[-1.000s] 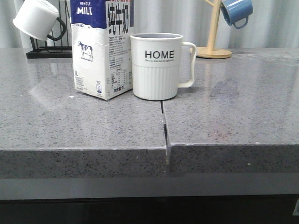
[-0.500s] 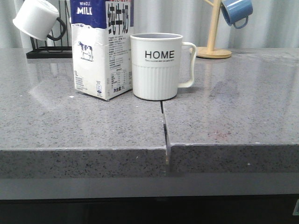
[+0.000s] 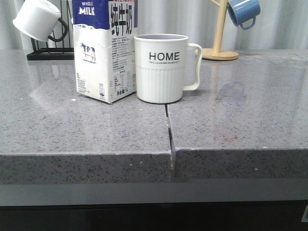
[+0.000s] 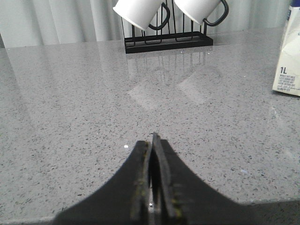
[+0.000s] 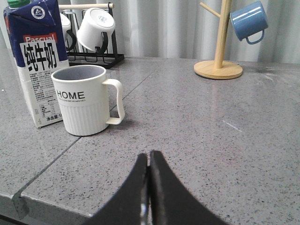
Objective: Place milk next to cup
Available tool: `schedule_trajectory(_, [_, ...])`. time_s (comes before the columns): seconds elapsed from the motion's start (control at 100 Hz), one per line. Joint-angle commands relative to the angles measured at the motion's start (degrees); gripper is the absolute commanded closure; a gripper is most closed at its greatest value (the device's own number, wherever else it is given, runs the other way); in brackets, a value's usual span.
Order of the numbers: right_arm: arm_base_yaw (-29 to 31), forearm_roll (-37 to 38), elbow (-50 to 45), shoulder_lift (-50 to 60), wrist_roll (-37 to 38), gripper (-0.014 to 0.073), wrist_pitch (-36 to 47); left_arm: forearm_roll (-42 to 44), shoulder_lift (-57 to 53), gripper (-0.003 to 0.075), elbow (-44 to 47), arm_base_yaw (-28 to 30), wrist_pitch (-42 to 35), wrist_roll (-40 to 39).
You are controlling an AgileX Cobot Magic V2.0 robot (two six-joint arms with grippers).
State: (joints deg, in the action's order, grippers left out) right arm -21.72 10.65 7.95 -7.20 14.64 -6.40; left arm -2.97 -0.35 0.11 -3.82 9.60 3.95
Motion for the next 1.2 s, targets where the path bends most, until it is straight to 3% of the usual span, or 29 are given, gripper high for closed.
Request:
schedule_trajectory(0.0, [0.3,0.2,1.5,-0.5,0.0,0.0632,4.4,-0.6,-1.7,0.0741,2.4,0.1,-5.2,-0.4])
schedule_trajectory(0.28, [0.5,1.6,1.2,-0.5,-0.8,0.0632,5.2,-0.6,-1.7,0.0741,2.4,0.1,-5.2,-0.4])
schedule_trajectory(0.44, [5.3,1.5,1.1,-0.5,-0.8,0.0632,6.4,-0.6,-1.7,0.0741,2.4,0.1,-5.2,-0.4])
schedule_trajectory(0.67, [12.4,0.2,-4.4,0.8,-0.9,0.0632,20.5,-0.6,-1.7,0.0741,2.4,0.1,-5.2,-0.4])
schedule_trajectory(0.93, [13.8,-0.4,-8.5,3.7,-0.2,0.0632,18.7,-0.6,-1.7,0.0741,2.4,0.1,-5.2,-0.4])
schedule_trajectory(1.19, [18.7,-9.9,-8.5,6.1,-11.0,0.0632,17.3,-0.6,-1.7,0.0741,2.4,0.1,-5.2,-0.4])
